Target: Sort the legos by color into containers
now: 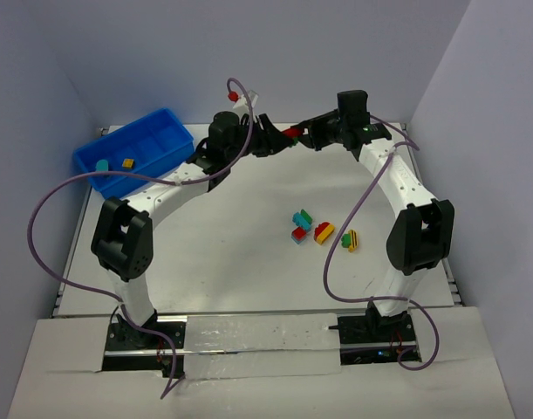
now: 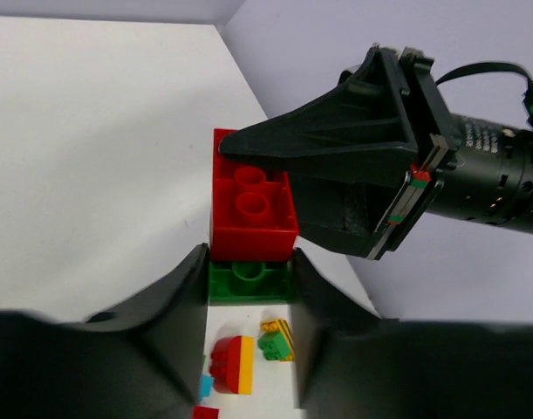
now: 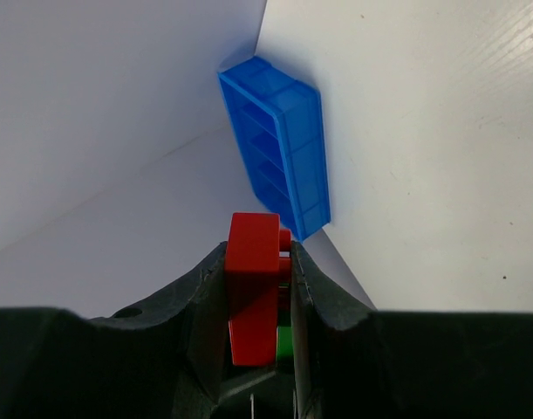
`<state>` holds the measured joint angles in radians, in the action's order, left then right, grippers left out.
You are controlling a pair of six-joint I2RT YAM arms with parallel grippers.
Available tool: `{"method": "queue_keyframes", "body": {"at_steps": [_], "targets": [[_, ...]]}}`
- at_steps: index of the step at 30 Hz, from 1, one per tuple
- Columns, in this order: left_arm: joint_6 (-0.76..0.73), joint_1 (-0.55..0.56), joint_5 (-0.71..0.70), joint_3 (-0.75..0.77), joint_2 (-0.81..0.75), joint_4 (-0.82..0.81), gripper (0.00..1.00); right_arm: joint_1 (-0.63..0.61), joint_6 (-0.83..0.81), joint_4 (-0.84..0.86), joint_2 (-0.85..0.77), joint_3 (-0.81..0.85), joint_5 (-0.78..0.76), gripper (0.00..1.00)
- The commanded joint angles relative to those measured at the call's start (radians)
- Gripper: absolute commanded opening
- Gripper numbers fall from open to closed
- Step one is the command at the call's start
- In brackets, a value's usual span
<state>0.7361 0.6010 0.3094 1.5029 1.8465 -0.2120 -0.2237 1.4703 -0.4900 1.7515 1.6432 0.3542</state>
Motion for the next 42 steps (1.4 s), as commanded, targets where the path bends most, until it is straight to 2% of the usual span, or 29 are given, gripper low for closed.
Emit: {"method": "queue_keyframes", "body": {"at_steps": [1,3,4,5,14,24,28,32,35,39,42], "targets": [[-0.018,0.002,-0.038,0.040,0.010,0.041,0.31,-0.008,0.006,0.051,-0.060,0.005,0.002,0.00],[-0.018,0.002,-0.040,0.040,0.009,0.044,0.17,-0.008,0.000,0.052,-0.059,0.009,-0.006,0.00],[-0.020,0.003,-0.041,0.040,0.008,0.047,0.04,-0.006,-0.002,0.063,-0.058,0.012,-0.016,0.00],[-0.021,0.003,-0.044,0.037,0.006,0.048,0.00,-0.006,-0.002,0.074,-0.056,0.015,-0.024,0.00],[-0.068,0.006,-0.054,-0.025,-0.022,0.036,0.00,0.015,0.057,0.193,0.015,0.096,-0.012,0.00],[-0.268,0.053,-0.155,-0.073,-0.063,0.078,0.00,0.029,0.093,0.221,0.031,0.132,-0.011,0.00],[-0.305,0.045,-0.165,-0.113,-0.101,0.073,0.00,0.042,0.062,0.242,0.023,0.118,-0.008,0.00],[-0.308,-0.054,-0.090,-0.176,-0.201,0.070,0.00,0.093,-0.046,0.299,-0.002,0.074,0.010,0.00],[-0.306,-0.201,-0.004,-0.154,-0.256,0.136,0.00,0.130,-0.224,0.289,-0.037,0.027,0.011,0.00],[-0.433,-0.415,0.064,-0.087,-0.301,0.250,0.00,0.134,-0.420,0.265,-0.087,-0.025,-0.008,0.00],[-0.498,-0.509,0.086,-0.038,-0.287,0.314,0.00,0.135,-0.505,0.269,-0.105,-0.062,-0.012,0.00]]}}
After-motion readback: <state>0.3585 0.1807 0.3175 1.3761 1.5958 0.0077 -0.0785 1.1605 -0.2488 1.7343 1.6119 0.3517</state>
